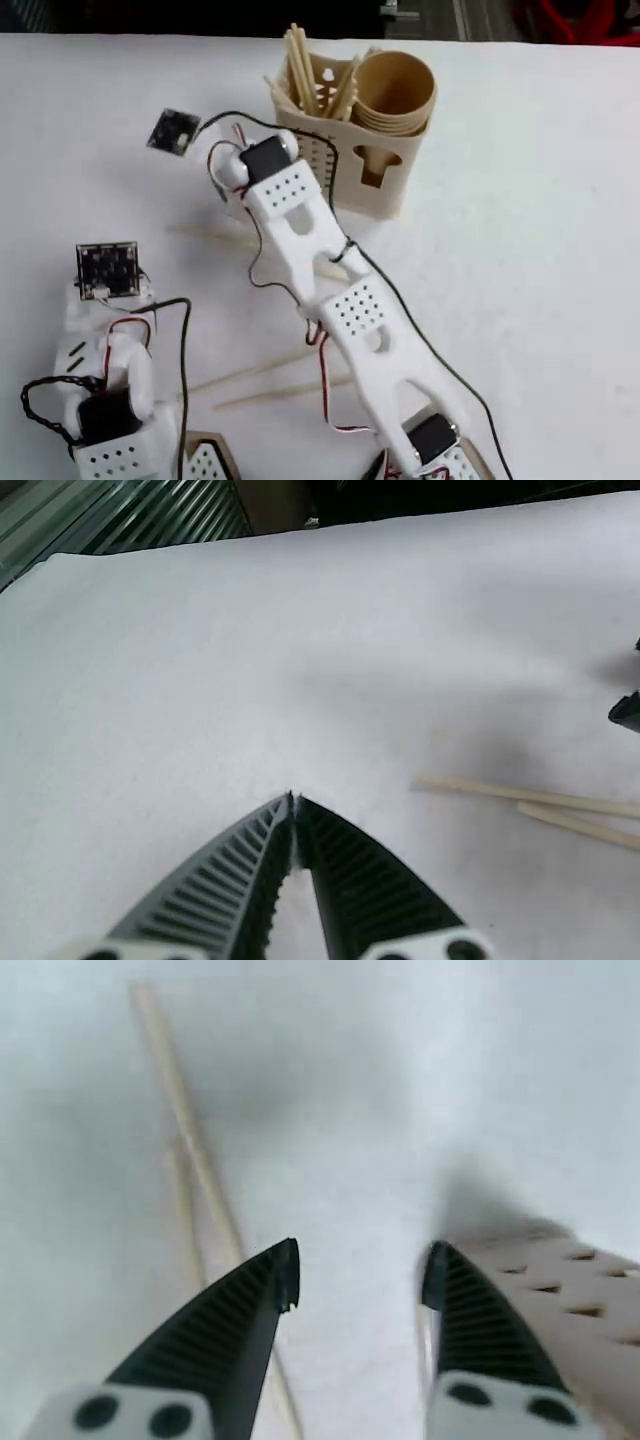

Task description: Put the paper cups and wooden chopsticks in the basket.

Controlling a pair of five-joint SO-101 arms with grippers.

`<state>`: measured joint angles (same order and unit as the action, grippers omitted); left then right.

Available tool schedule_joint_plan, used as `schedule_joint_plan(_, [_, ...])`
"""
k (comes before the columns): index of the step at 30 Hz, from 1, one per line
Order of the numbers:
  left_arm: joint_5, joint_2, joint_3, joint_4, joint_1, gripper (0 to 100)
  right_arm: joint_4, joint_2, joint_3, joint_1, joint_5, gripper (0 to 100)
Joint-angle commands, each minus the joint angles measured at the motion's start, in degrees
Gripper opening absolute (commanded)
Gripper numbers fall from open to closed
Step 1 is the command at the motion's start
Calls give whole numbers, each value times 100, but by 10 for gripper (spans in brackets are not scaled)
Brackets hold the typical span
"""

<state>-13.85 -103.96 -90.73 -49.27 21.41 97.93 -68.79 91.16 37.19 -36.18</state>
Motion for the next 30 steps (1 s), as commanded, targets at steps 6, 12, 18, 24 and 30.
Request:
schedule_joint_plan(6, [-53,-57,26,70,40,24,75,716,-905,163,88,234])
schedule_joint_plan(12, [-53,-57,26,79,40,24,57,1525,-2400,426,88,236])
schedule_joint_plan(18, [-53,-57,26,79,40,24,-382,1490,-2971,585,79,236])
schedule_joint_plan(24, [-53,-57,35,79,40,24,-637,963,-2813,593,79,236])
schedule_joint_plan(30, [-53,-57,35,70,40,24,-725,453,-2418,479,26,233])
